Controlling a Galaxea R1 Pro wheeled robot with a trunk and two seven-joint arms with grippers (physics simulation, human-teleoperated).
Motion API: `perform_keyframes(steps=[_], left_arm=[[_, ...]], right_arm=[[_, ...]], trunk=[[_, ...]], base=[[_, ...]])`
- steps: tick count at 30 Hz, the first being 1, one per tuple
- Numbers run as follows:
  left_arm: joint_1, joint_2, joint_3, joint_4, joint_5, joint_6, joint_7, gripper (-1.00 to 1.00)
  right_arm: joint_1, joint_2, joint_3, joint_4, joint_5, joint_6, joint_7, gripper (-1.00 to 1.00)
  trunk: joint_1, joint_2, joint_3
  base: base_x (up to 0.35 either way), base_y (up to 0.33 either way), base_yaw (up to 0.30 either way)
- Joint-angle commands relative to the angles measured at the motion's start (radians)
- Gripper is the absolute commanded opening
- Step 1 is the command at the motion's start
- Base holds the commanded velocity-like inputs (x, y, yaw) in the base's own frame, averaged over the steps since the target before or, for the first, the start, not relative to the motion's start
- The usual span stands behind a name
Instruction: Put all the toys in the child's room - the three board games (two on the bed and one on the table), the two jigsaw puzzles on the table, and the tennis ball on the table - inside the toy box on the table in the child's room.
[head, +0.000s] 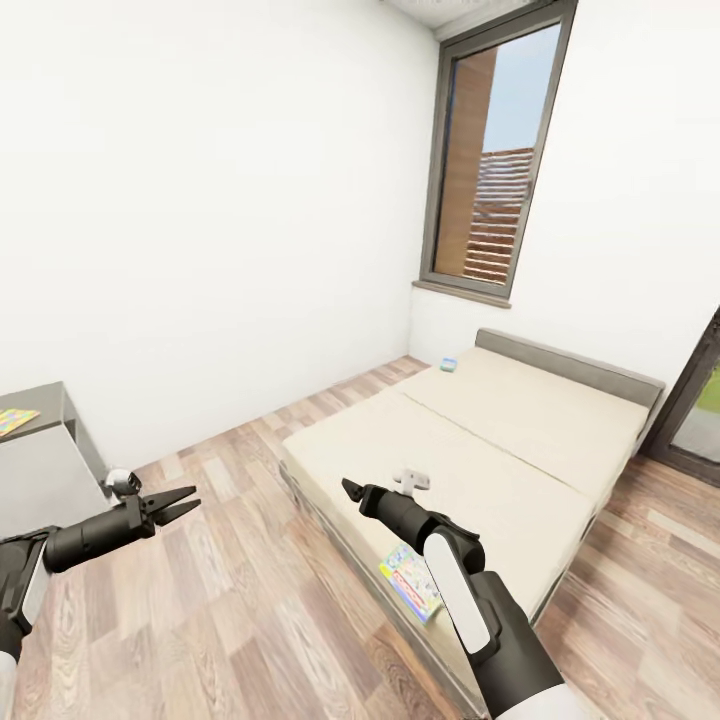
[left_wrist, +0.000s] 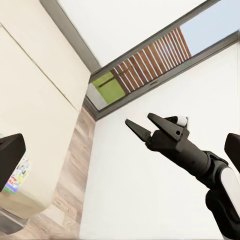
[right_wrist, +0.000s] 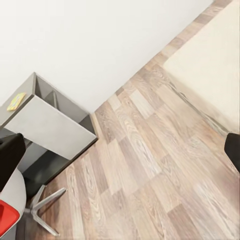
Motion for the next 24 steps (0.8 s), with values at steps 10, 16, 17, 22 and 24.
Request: perform_keyframes(steps=[10,16,17,22,24], left_arm=[[0.000,0.000,0.000,0.000,-0.001,0.011,-0.005,1.00],[0.000,0.000,0.001,0.000,-0.001,0.011,-0.005,1.00],[0.000,0.000,0.001,0.000,-0.001,0.011,-0.005,1.00],[0.000,0.001,0.002,0.000,0.000,0.011,-0.005,1.00],[0.000,0.001,0.003,0.000,0.000,0.011,-0.005,1.00]], right_arm=[[-0.001,0.000,0.001,0.000,-0.002,0.004,0.001,1.00],[-0.001,0.000,0.001,0.000,-0.002,0.004,0.001,1.00],[-0.001,0.000,0.001,0.000,-0.002,0.004,0.001,1.00],[-0.001,0.000,0.002,0.000,-0.002,0.004,0.001,1.00],[-0.001,0.000,0.006,0.000,-0.002,0.004,0.001,1.00]], trunk=[[0.001,-0.002,0.005],[0.001,-0.002,0.010],[0.001,-0.002,0.011],[0.001,-0.002,0.015],[0.001,-0.002,0.017]], base=[[0.000,0.042,-0.277],[0.000,0.085,-0.273],[0.000,0.057,-0.271],[0.000,0.031,-0.270],[0.000,0.013,-0.268]])
